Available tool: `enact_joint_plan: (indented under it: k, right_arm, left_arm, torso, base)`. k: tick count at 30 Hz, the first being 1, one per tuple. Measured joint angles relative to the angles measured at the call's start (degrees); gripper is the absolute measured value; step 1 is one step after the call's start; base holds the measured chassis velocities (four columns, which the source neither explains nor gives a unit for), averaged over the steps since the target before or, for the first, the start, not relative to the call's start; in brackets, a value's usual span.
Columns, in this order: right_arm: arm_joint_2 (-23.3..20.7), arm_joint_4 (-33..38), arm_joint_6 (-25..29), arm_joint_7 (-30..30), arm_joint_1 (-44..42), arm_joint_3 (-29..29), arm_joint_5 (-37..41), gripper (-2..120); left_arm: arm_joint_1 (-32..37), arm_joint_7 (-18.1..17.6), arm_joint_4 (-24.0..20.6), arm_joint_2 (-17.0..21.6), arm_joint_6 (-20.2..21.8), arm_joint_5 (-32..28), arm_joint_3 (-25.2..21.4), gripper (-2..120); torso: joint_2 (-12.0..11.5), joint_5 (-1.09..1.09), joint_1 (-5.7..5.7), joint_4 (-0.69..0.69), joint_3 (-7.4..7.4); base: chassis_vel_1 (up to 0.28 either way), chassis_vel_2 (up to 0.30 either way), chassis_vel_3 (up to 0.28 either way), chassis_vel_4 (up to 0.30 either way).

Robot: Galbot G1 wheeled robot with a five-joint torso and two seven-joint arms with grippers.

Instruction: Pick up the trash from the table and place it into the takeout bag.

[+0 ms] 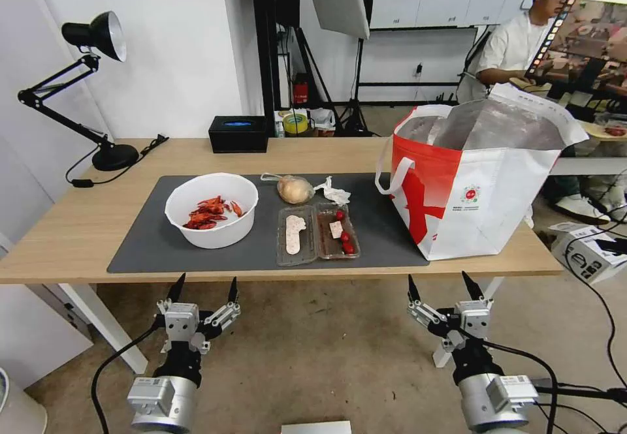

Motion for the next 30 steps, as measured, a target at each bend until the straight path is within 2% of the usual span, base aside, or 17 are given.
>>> enact_joint_plan:
  k: [30]
  right_arm:
    - [0.0,0.0,0.0,0.0,0.0,0.0,0.0,100]
  left_arm:
    - [0.0,0.0,0.0,0.0,0.0,0.0,0.0,100]
  torso:
    - [0.0,0.00,0.00,0.00,0.00]
  base:
    - [0.000,0.000,0.000,0.000]
